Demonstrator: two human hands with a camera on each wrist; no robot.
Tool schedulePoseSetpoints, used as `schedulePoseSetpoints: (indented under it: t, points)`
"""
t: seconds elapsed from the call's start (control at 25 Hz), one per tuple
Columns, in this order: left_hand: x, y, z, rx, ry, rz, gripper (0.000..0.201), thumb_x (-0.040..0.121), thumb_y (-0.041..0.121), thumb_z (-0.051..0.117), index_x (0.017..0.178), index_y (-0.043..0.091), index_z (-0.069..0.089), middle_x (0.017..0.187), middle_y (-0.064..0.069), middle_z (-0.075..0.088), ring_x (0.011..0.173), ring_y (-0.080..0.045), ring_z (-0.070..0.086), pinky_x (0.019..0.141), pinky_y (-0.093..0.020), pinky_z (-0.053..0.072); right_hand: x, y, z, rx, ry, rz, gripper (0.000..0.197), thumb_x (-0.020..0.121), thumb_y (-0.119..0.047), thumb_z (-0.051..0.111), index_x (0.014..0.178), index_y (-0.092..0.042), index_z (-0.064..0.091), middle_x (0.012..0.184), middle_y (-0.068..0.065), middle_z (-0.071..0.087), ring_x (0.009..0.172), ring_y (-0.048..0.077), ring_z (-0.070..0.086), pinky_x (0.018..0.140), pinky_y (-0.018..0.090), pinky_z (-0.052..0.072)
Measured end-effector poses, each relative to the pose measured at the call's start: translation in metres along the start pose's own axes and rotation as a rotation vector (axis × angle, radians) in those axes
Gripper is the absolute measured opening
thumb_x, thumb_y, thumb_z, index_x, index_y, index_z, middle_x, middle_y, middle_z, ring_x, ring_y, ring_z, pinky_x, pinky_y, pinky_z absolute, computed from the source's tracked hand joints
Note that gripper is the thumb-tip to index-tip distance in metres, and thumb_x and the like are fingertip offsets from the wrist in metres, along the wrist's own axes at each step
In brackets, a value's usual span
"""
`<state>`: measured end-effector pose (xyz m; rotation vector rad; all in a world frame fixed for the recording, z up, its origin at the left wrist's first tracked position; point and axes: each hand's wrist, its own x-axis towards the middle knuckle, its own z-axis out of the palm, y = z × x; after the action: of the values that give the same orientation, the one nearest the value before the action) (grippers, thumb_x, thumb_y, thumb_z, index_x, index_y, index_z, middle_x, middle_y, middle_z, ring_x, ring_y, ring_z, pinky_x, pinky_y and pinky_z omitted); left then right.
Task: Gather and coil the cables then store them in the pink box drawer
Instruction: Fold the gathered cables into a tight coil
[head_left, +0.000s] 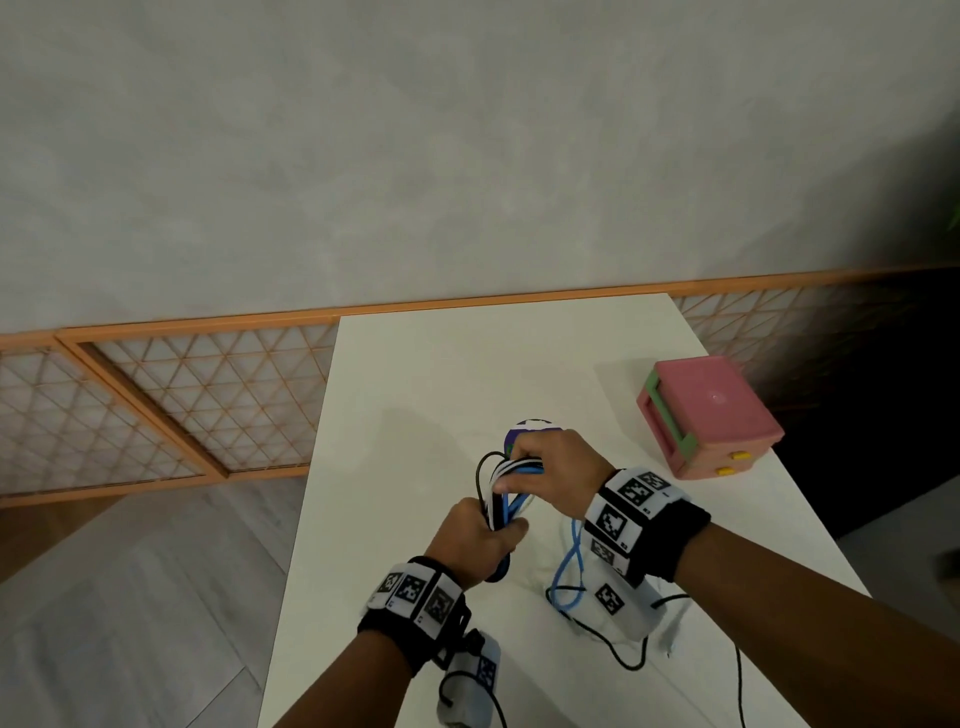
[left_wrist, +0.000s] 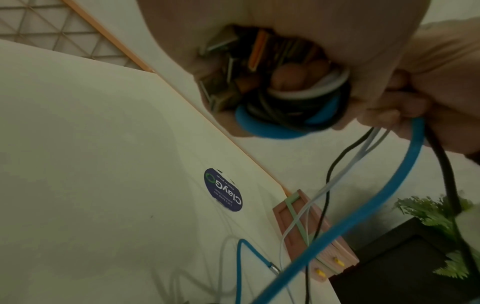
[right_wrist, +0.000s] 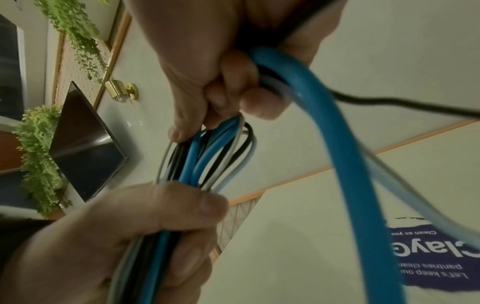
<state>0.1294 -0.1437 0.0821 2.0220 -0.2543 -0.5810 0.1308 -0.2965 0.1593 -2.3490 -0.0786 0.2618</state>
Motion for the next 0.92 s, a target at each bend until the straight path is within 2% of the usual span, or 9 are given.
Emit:
schedulePoseSetpoints:
  t: [0.04,0.12,0.2,0.28,0.4,0.56,0.68,0.76,0.92]
  points:
    - [0.001,-0.002,-0.001,0.001,-0.003,-0.008,0.039,0.085,0.02,0.065,0.053,0.011,0.044,0.048,-0.001,0.044,0.041,-0.011,0.037,0.049,-0.024,0.032,-0.001,0.0,-0.001,-0.012,-0.03,0.002,0.022,0.074,-0.026,0.072,0.084,-0.018,0.054,0.072,0.0,0.06,0.068,0.02,0.055,0.071,0.04,0.049]
    - [0.002,-0.004,-0.003,0.023,-0.001,-0.012,0.045,0.086,0.018,0.063,0.049,0.015,0.038,0.044,0.003,0.039,0.038,-0.009,0.033,0.049,-0.025,0.03,-0.002,-0.002,0.0,-0.043,-0.061,0.027,0.028,0.072,-0.018,0.064,0.087,-0.024,0.041,0.075,0.01,0.063,0.063,0.023,0.053,0.067,0.044,0.05]
    - [0.002,-0.001,-0.002,0.045,0.012,0.0,0.049,0.086,0.016,0.063,0.047,0.018,0.033,0.036,0.009,0.033,0.034,-0.006,0.03,0.046,-0.023,0.028,-0.002,-0.002,0.004,-0.087,0.012,0.052,0.03,0.073,-0.02,0.061,0.088,-0.027,0.035,0.079,0.013,0.065,0.061,0.025,0.055,0.062,0.042,0.05]
    - [0.002,0.0,-0.002,0.045,0.029,-0.008,0.049,0.084,0.015,0.063,0.046,0.018,0.032,0.032,0.008,0.033,0.034,-0.006,0.029,0.045,-0.022,0.027,-0.004,-0.004,0.008,-0.077,0.062,0.06,0.029,0.073,-0.023,0.062,0.089,-0.027,0.037,0.077,0.011,0.066,0.064,0.026,0.059,0.062,0.042,0.051]
    - [0.002,-0.004,-0.005,0.027,0.009,-0.035,0.044,0.079,0.014,0.065,0.047,0.018,0.034,0.035,0.009,0.034,0.037,-0.007,0.03,0.047,-0.023,0.029,-0.007,-0.004,0.008,-0.063,0.038,0.056,0.029,0.072,-0.019,0.062,0.09,-0.028,0.041,0.072,0.006,0.063,0.06,0.02,0.055,0.06,0.036,0.048]
    - [0.003,-0.005,-0.006,-0.012,-0.007,-0.021,0.026,0.065,0.026,0.062,0.056,0.01,0.044,0.043,0.008,0.036,0.043,-0.011,0.032,0.052,-0.026,0.03,-0.008,-0.005,0.006,-0.085,0.075,0.061,0.025,0.074,-0.02,0.065,0.088,-0.028,0.046,0.075,0.007,0.068,0.06,0.019,0.055,0.054,0.025,0.042]
    - [0.005,-0.006,-0.007,0.006,-0.015,-0.011,0.024,0.066,0.029,0.063,0.06,0.011,0.049,0.05,0.003,0.042,0.049,-0.013,0.037,0.054,-0.026,0.034,-0.009,-0.003,0.009,-0.078,0.094,0.067,0.027,0.075,-0.025,0.068,0.094,-0.025,0.05,0.077,0.006,0.068,0.061,0.017,0.056,0.057,0.029,0.046]
    - [0.005,-0.007,-0.007,0.025,-0.021,-0.004,0.024,0.07,0.026,0.065,0.058,0.013,0.048,0.051,0.005,0.045,0.049,-0.012,0.04,0.055,-0.025,0.036,-0.01,-0.001,0.011,-0.083,0.099,0.075,0.032,0.076,-0.027,0.069,0.101,-0.024,0.049,0.081,0.006,0.068,0.067,0.02,0.059,0.063,0.033,0.048]
    - [0.008,-0.005,-0.011,0.032,0.031,-0.026,0.026,0.064,0.036,0.069,0.064,0.017,0.051,0.057,0.005,0.051,0.055,-0.013,0.048,0.057,-0.023,0.039,-0.01,0.002,0.013,-0.103,0.108,0.093,0.036,0.078,-0.034,0.068,0.105,-0.022,0.047,0.084,0.007,0.068,0.073,0.023,0.061,0.065,0.033,0.047]
